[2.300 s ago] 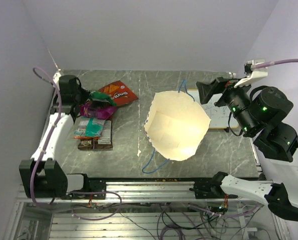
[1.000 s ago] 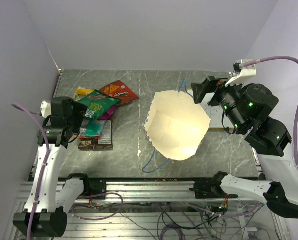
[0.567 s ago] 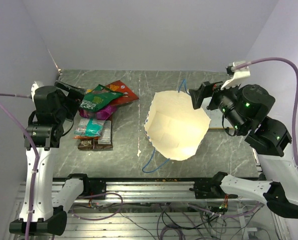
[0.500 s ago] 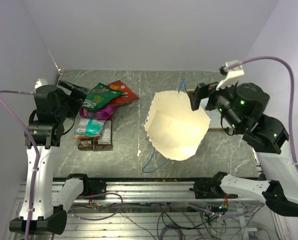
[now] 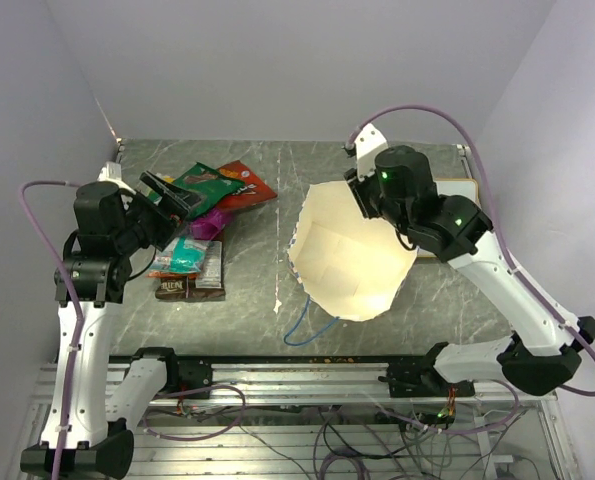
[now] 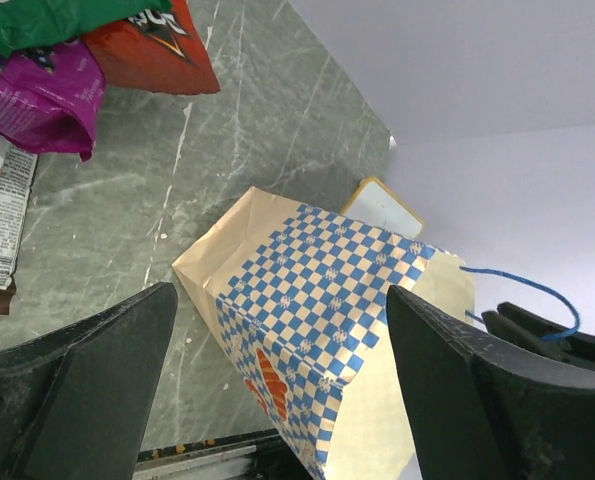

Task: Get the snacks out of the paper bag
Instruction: Adjust the paper bag at the center of the board.

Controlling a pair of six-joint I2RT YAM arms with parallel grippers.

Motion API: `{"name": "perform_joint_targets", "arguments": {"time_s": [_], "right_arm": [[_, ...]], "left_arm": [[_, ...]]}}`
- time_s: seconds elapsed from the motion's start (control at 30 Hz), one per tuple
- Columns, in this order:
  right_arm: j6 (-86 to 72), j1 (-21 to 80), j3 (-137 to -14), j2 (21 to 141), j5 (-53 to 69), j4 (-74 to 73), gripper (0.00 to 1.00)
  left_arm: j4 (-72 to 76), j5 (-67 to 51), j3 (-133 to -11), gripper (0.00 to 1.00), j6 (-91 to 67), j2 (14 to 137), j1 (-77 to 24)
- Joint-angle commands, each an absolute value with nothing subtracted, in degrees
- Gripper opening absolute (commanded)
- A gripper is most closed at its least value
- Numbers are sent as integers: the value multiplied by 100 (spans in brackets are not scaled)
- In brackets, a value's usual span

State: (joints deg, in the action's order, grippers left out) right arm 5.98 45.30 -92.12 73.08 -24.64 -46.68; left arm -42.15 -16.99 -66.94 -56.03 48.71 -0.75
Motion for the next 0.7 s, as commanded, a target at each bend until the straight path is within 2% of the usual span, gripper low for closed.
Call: {"name": "perform_joint_targets", "arguments": {"time_s": [0.0, 0.1, 0.27, 0.37, 0.67], "right_arm": [[499, 4539, -9621, 7421, -2125, -4781, 26], [-229, 4540, -10094, 7491, -1471, -5036, 0], [-1688, 4536, -10494, 7561, -368, -4799, 0], [-2503, 4544, -10572, 7565, -131, -4452, 0], [-3611, 4482, -9935, 7150, -1525, -4511, 0]], "left_arm": [[-4311, -2026, -6658, 95, -5494, 4761, -88], [-4418, -1949, -6749, 96, -5407, 4721, -88], [-4470, -1956, -6863, 96, -5351, 4820, -88], [-4381, -1981, -6902, 96, -5361, 4887, -83], [-4357, -2012, -6986, 96, -5386, 4960, -88]]}}
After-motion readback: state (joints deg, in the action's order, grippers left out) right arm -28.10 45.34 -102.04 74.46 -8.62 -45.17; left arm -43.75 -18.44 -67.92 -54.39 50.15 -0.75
